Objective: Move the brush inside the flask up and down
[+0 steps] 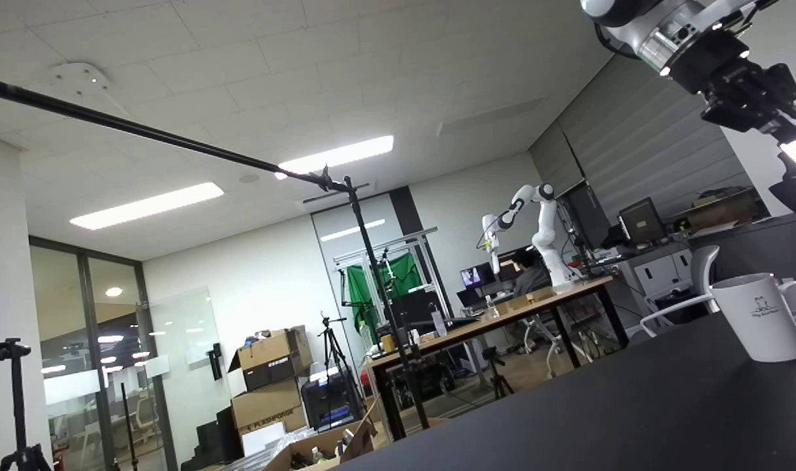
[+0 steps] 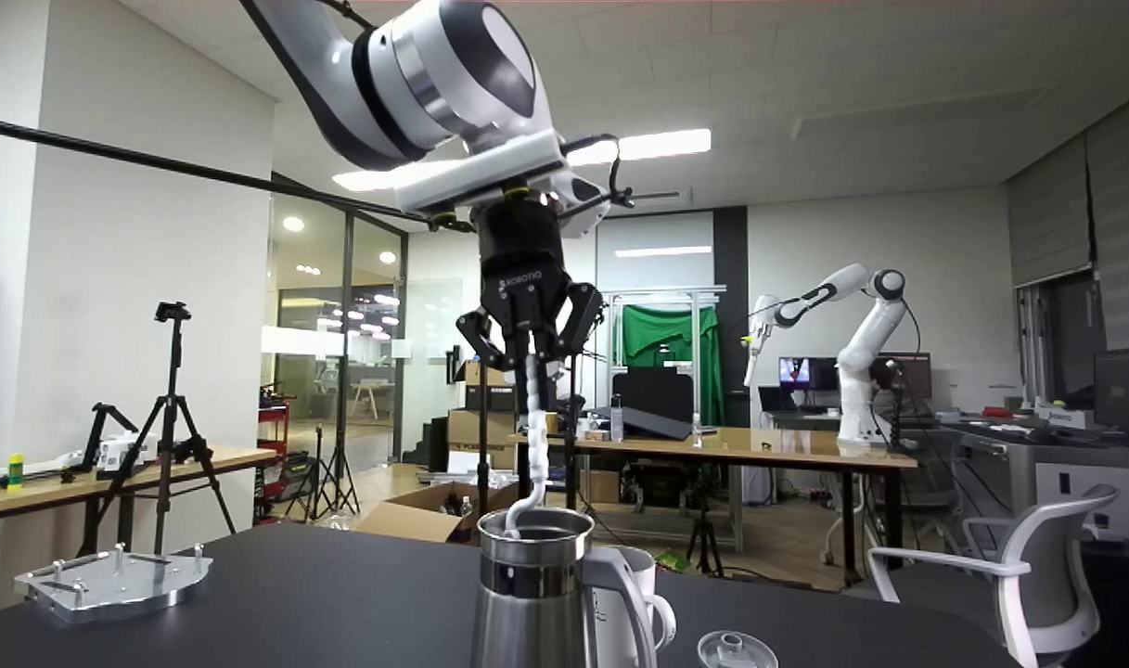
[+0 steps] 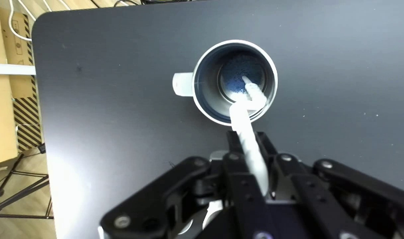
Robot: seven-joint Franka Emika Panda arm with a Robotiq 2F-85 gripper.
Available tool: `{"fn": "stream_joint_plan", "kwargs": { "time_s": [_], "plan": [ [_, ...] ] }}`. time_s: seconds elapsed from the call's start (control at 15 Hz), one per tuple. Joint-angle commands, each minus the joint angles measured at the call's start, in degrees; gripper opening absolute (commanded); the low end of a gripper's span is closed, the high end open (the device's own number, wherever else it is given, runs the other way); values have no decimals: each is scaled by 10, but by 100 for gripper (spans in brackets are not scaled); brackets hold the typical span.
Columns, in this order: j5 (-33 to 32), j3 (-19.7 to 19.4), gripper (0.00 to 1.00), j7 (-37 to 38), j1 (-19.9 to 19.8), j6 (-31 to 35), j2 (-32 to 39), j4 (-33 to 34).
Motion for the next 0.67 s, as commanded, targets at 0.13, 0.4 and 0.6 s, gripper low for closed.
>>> {"fn": "stream_joint_plan", "kwargs": {
  "time_s": [0.13, 0.4, 0.6],
  "plan": [
    [9, 7, 4, -3, 8, -60, -66, 4],
    [14, -3, 4, 1, 4, -27, -47, -9],
    [20, -9, 4, 9, -2, 7, -13, -17]
  ]
}}
